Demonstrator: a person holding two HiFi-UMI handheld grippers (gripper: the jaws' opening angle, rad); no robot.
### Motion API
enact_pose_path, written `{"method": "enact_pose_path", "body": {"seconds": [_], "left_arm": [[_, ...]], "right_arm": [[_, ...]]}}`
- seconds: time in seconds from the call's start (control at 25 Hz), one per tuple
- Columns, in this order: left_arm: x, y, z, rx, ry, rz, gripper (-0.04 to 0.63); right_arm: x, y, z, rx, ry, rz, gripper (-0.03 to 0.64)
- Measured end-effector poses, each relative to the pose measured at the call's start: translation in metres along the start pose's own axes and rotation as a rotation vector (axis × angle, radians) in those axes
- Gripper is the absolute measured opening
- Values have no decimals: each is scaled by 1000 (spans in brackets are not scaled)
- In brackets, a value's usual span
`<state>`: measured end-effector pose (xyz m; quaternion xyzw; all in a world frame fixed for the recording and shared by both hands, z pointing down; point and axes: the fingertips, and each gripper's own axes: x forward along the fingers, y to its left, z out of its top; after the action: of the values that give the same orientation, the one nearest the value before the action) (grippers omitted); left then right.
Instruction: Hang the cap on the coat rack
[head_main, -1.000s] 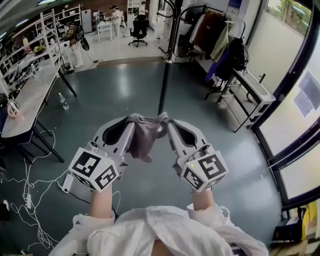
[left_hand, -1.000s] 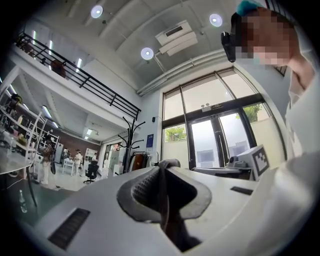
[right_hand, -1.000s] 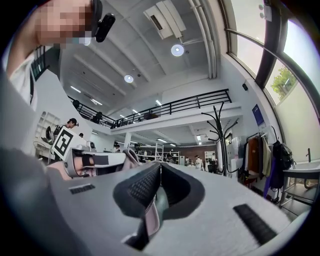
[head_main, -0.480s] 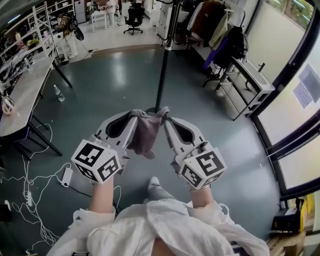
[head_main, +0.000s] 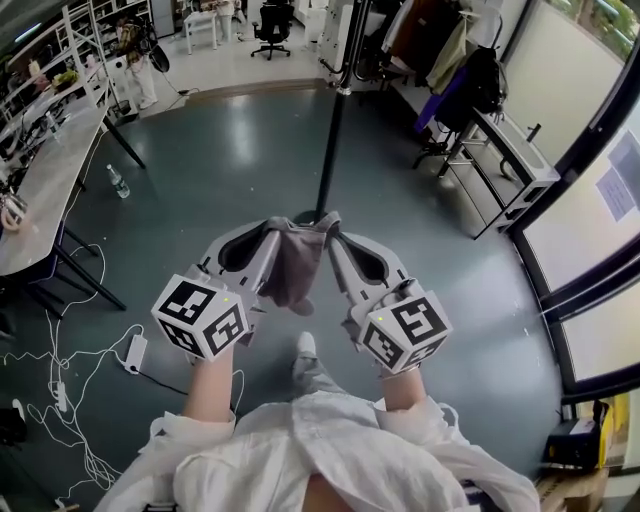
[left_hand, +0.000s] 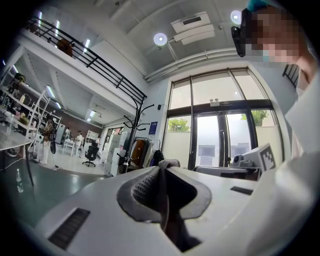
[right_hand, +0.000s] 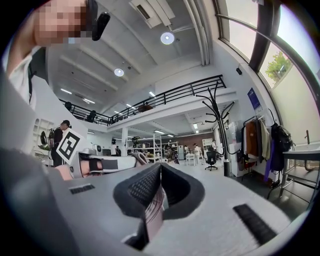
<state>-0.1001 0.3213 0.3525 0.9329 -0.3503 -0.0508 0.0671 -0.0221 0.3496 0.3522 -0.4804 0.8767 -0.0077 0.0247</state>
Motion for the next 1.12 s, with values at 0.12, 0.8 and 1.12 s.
{"method": "enact_pose_path", "body": {"seconds": [0.12, 0.8, 1.12], "left_arm": [[26, 17, -5, -15, 16, 6, 31], [171, 110, 19, 23, -11, 9, 31], [233, 148, 20, 20, -35, 10, 31]], "right_arm": [[19, -22, 0, -3, 4, -2, 5], [148, -156, 15, 27, -53, 61, 5], [186, -213, 10, 8, -37, 42, 5]]}}
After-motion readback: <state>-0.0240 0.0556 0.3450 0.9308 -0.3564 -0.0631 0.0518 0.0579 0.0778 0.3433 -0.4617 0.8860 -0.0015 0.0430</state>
